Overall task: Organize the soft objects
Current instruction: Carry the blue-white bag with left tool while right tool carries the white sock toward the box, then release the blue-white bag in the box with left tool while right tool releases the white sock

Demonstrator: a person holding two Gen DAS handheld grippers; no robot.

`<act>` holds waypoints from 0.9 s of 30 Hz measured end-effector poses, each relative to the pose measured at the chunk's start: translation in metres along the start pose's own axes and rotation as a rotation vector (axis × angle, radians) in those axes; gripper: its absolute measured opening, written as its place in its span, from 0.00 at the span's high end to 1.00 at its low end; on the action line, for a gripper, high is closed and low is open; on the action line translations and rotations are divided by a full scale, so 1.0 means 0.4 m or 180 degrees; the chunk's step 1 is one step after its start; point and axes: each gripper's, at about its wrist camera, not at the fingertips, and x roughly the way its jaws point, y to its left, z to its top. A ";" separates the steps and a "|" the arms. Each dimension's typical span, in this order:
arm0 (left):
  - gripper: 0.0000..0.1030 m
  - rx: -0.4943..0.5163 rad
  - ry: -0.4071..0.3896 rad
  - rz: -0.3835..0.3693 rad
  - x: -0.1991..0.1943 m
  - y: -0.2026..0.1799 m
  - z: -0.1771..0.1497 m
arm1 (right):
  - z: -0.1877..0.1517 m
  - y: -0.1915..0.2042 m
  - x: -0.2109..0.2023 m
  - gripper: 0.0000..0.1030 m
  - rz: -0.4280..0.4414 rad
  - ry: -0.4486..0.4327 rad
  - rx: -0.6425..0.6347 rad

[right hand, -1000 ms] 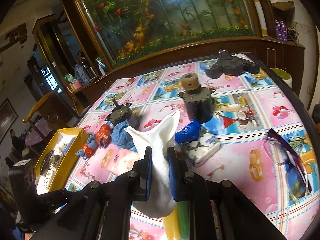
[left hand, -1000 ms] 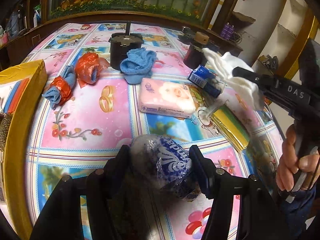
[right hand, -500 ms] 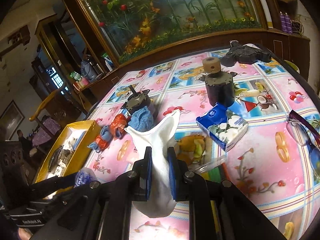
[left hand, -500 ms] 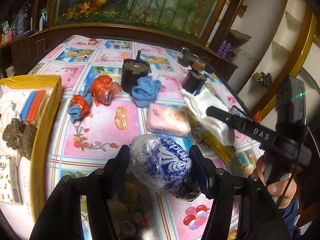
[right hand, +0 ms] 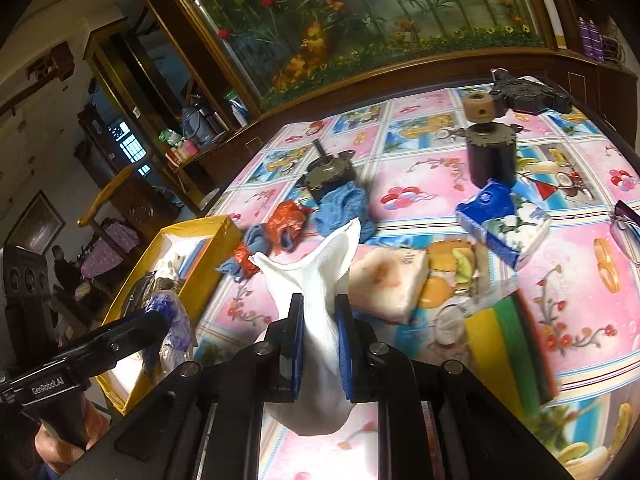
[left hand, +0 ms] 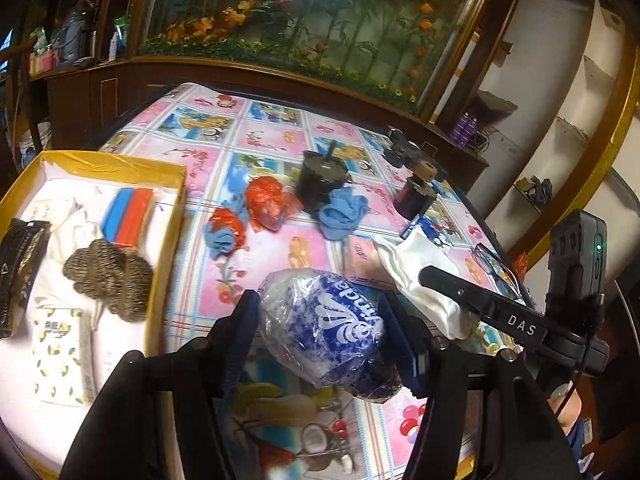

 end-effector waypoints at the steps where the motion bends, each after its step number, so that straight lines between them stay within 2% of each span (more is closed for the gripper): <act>1: 0.41 -0.0018 -0.0008 0.0003 -0.005 0.009 0.000 | -0.002 0.011 0.004 0.85 0.0015 0.0019 -0.0012; 9: 0.41 -0.0265 -0.0176 0.0167 -0.076 0.135 -0.001 | -0.024 0.182 0.059 0.85 0.0226 0.0201 -0.0369; 20: 0.41 -0.0714 -0.0375 0.0592 -0.187 0.371 -0.027 | -0.061 0.393 0.135 0.84 0.0460 0.0426 -0.0799; 27: 0.41 -0.0864 -0.0387 0.0848 -0.235 0.463 -0.069 | -0.066 0.496 0.216 0.84 0.0584 0.0604 -0.0934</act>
